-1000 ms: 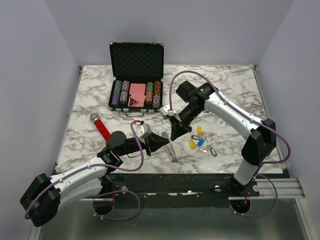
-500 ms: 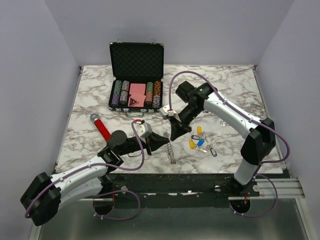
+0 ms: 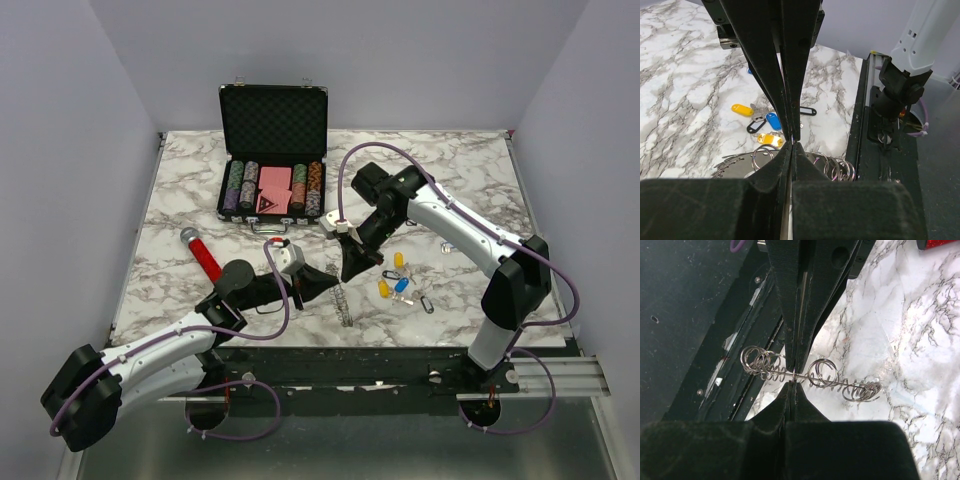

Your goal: Put the keys on the keyring

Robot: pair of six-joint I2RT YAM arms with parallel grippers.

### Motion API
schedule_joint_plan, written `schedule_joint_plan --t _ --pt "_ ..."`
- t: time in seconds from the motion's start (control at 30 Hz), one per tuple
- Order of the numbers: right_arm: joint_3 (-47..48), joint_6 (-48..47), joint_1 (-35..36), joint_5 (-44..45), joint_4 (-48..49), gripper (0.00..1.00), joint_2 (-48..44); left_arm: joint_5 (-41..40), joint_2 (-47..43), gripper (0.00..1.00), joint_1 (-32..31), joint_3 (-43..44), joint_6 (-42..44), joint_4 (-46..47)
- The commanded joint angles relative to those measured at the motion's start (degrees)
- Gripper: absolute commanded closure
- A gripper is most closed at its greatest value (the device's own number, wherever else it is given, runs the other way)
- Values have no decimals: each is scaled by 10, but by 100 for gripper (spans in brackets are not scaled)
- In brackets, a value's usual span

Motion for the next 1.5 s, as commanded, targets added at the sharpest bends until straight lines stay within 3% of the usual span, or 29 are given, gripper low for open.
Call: schedule_joint_plan --t 0.0,0.13,0.43,0.6,0.77,1.27,1.47 --pt "12 -8 1 -27 -43 99 3 -1 2 93 -3 16 7 -11" --pt "12 -8 0 -27 -43 99 3 6 3 100 -3 16 9 -11" --pt "13 -5 1 -39 -45 97 3 -8 -11 100 -2 -6 4 15" --pt "17 7 1 -49 -42 82 7 -28 -26 100 -3 -26 -5 39" --pt "20 15 1 -52 -42 73 6 -37 -42 100 0 -42 -13 55" --pt "28 14 2 -90 -46 72 47 -43 -50 100 11 -65 -53 112" --pt "23 13 5 -90 -45 76 42 -52 -46 100 12 -66 -54 110"
